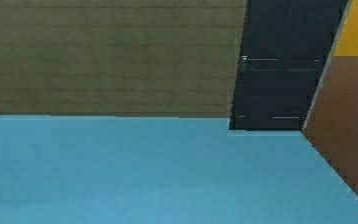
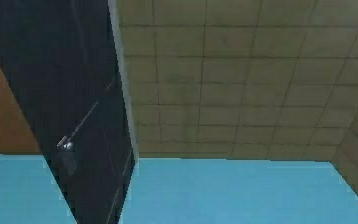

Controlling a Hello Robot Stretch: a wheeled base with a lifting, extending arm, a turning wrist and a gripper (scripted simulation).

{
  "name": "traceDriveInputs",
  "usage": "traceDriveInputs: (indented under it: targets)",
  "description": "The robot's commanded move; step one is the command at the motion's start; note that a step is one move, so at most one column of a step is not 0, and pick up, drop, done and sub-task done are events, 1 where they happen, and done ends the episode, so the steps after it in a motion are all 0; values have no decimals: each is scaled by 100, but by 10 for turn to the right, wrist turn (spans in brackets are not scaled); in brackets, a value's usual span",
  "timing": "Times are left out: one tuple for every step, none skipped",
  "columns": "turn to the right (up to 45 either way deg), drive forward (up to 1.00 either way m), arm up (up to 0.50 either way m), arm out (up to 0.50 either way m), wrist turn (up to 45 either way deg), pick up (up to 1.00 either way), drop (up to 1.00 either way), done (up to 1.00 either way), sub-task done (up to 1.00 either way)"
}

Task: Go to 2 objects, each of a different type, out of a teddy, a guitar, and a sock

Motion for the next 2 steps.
traceDriveInputs:
  targets:
    - [0, 70, 0, 0, 0, 0, 0, 0, 0]
    - [450, 0, 0, 0, 0, 0, 0, 0, 0]
